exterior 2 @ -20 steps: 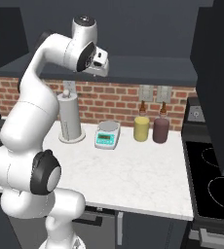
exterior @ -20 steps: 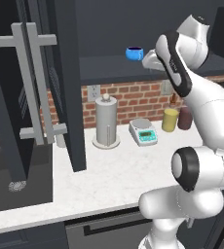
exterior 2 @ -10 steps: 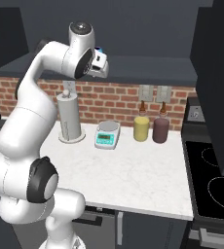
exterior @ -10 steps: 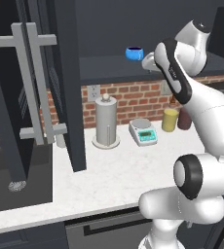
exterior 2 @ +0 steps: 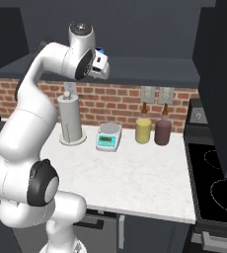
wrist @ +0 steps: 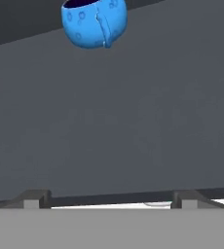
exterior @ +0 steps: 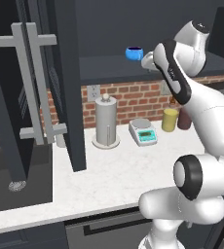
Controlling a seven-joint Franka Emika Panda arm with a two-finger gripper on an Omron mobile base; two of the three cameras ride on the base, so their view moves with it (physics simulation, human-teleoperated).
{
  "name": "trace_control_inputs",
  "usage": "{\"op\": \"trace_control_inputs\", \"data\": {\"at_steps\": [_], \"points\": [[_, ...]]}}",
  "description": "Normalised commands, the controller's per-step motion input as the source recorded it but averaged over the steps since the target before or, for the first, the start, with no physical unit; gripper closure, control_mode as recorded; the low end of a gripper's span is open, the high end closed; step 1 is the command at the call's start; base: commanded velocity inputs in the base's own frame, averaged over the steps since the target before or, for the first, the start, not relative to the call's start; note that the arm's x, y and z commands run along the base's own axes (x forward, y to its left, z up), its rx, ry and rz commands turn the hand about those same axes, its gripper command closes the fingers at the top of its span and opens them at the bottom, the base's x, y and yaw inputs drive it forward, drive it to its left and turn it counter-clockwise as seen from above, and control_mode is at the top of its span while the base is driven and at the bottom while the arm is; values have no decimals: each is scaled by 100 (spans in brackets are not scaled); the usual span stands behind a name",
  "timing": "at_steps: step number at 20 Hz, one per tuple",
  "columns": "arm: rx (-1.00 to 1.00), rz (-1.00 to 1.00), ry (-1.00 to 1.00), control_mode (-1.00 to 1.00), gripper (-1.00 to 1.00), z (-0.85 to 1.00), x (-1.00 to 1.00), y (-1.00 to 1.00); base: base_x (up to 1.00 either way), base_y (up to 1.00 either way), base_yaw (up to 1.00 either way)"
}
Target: Gather all objects into one cabinet and sort the glasses and bowls to opposite sides.
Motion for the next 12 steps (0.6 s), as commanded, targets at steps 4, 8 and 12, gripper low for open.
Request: {"op": "trace_control_inputs", "data": {"at_steps": [4, 8, 12], "points": [[0, 0, -8, -100, -100, 9, 3, 0, 0, 0, 0], [0, 0, -5, -100, -100, 14, 1, 0, 0, 0, 0], [0, 0, 0, -100, -100, 11, 18, 0, 0, 0, 0]]}}
